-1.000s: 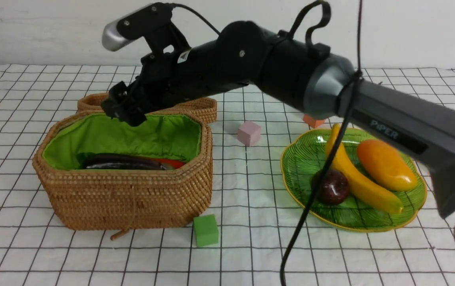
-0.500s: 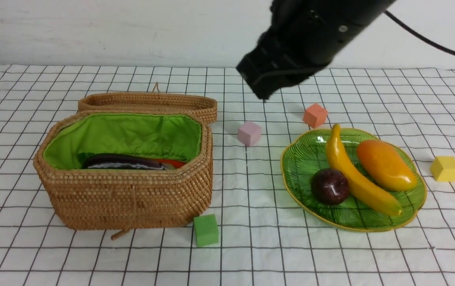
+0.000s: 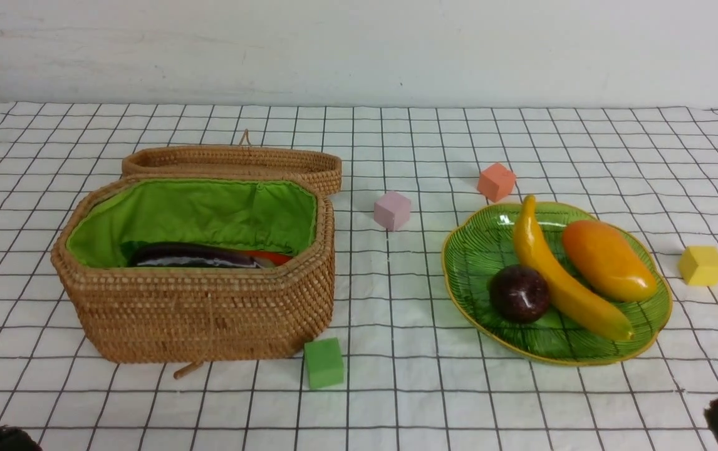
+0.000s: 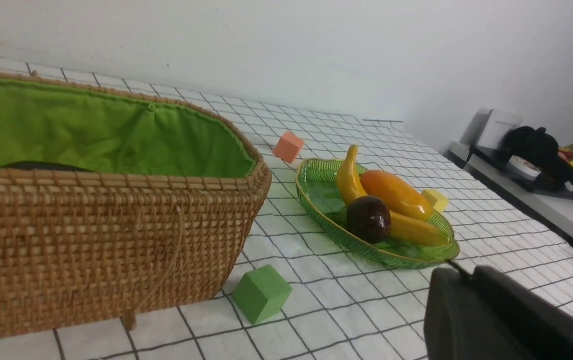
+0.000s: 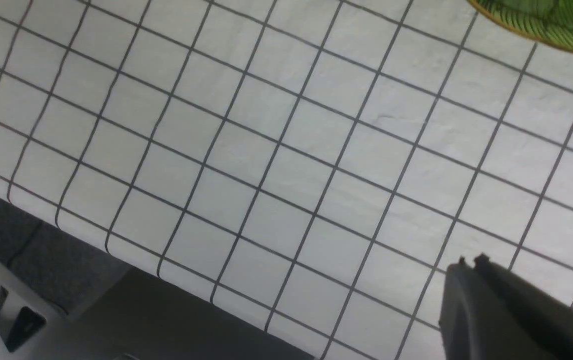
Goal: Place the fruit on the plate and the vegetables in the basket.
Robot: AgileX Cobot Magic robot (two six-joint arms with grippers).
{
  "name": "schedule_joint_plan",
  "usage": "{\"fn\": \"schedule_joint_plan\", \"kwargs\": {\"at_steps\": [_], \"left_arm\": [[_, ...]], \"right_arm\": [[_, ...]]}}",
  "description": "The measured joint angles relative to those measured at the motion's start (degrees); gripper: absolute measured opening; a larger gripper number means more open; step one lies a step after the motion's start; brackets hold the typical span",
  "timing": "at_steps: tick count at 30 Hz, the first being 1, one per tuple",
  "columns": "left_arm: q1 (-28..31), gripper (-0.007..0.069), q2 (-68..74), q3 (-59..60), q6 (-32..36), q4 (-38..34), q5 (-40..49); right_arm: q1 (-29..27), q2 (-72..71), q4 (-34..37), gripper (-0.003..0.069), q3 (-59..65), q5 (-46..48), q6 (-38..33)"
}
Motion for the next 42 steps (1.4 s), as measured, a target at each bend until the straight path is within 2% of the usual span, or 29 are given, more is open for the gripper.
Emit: {"fn": "schedule_joint_plan", "kwargs": {"at_steps": [7, 18, 23, 25, 28, 33, 37, 42], "left_arm": [[0.00, 0.0040, 0.00, 1.43, -0.05, 0.16, 2.39], [0.00, 0.0050, 0.00, 1.48, -0.05, 0.26, 8.01], [0.00, 0.0054, 0.00, 1.48, -0.05, 0.26, 10.17], [0.00, 0.0057, 0.00, 1.48, -0.05, 0.26, 10.75], [0.00, 0.0059, 0.00, 1.48, -0.05, 0.26, 11.22], [0.00, 0.0063, 0.00, 1.48, -0.05, 0.26, 11.29], [0.00, 0.0071, 0.00, 1.48, -0.05, 0.26, 11.29], [0.00, 0.0077, 0.00, 1.48, -0.05, 0.26, 11.35]], "right_arm": [[0.00, -9.59, -0.04, 0.0015, 5.19, -1.59, 1.27], [0.00, -10.37, -0.04, 0.0029, 5.44, 2.26, 1.38], [-0.15, -10.63, -4.90, 0.0020, 5.71, 0.81, 1.38], [-2.62, -13.42, -7.41, -0.0007, 9.17, -5.83, 1.03], [-12.10, -22.08, -8.36, -0.0008, 19.92, -17.92, -0.87], [-28.20, -41.23, -7.88, -0.0008, 40.51, -32.62, -4.50], [-34.26, -49.91, -7.40, -0.0008, 52.33, -39.33, -4.80], [-35.04, -51.17, -5.50, -0.0008, 56.70, -44.58, -4.81]]}}
